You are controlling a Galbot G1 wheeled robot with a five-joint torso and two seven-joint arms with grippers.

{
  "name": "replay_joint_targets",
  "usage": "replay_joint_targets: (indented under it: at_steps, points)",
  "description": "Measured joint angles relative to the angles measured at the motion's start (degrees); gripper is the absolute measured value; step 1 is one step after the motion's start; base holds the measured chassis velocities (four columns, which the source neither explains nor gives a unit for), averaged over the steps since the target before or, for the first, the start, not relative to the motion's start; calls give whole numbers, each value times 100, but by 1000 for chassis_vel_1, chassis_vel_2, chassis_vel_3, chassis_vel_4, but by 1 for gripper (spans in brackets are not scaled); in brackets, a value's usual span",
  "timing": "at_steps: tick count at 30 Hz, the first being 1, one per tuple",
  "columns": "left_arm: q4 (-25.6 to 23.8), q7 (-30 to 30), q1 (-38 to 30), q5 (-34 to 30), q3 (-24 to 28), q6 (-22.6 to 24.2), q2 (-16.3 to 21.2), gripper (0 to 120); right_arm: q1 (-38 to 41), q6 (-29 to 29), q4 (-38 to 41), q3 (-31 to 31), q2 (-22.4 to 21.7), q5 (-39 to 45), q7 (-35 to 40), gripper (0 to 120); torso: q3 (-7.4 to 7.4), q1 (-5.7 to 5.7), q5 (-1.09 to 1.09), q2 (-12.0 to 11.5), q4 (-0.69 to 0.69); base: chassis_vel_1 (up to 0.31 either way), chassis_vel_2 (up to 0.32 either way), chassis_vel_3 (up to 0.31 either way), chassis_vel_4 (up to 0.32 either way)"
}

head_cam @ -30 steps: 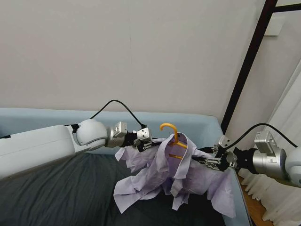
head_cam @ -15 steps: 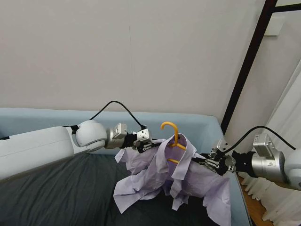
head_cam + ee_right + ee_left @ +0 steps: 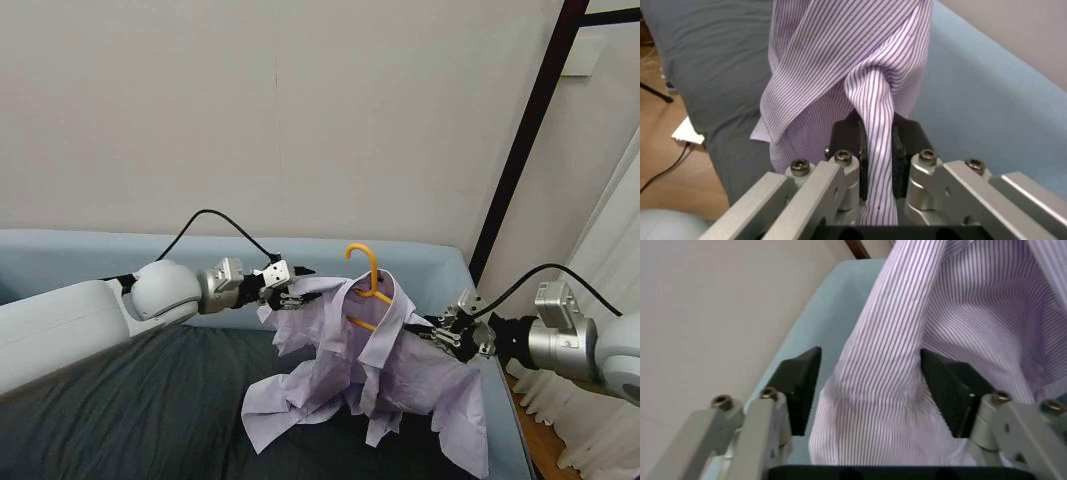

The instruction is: Pick up the clothes from the sofa and hang them on the clothes hanger.

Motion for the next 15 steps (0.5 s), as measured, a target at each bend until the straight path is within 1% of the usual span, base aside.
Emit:
replay_joint_targets:
  at_steps: [1,2,4,5,6,7,8,9,10,11,12,13,14,15]
  points:
    - [-81,-25,284,72,-289,0,187,74,-60,-7,-92,8,173,-135,26,8,0,0,1,0,-1,0,0,0,0]
    - [-119,-53,378,92,-384,0,258,77,-71,-10,-121,14,222,-177,34,8,1,0,-1,0,-1,0,0,0,0]
    - [-162,-94,462,98,-464,0,324,79,-78,-10,-158,18,272,-236,34,8,0,0,-1,0,-2,0,0,0,0]
    - [-266,-203,620,99,-606,-1,459,86,-88,0,-251,25,383,-399,23,8,0,0,-1,0,-1,0,0,0,0]
    - [-457,-511,883,87,-794,3,700,92,-121,44,-428,50,600,-645,-8,8,0,0,0,0,1,0,0,0,0]
    - [-576,-713,1013,62,-870,13,844,95,-125,80,-543,56,763,-763,-23,8,0,0,-1,0,0,0,0,0,0]
    - [-576,-713,1013,62,-870,13,844,95,-125,80,-543,56,763,-763,-23,8,0,0,-1,0,0,0,0,0,0]
    - [-720,-927,1295,-20,-1148,16,1014,98,-122,137,-692,68,1001,-920,-52,8,0,0,0,0,-1,0,0,0,0]
    - [-807,-1094,1587,-69,-1489,14,1127,100,-118,183,-802,78,1155,-993,-70,8,0,0,1,0,-1,0,0,0,0]
    - [-867,-1209,1776,-94,-1670,10,1197,100,-113,229,-890,82,1272,-1046,-82,8,0,0,3,0,0,0,0,0,0]
    - [-970,-1385,2132,-151,-1958,6,1308,100,-91,315,-1037,82,1433,-1167,-111,8,0,0,2,0,1,0,0,0,0]
    - [-1003,-1445,2276,-183,-2092,6,1341,100,-76,347,-1099,82,1504,-1220,-127,8,0,0,-1,0,1,0,0,0,0]
    - [-1003,-1445,2276,-183,-2092,6,1341,100,-76,347,-1099,82,1504,-1220,-127,8,0,0,-1,0,1,0,0,0,0]
    - [-1113,-1680,2837,-312,-2585,4,1400,100,23,400,-1303,72,1745,-1313,-140,8,0,0,2,0,0,0,0,0,0]
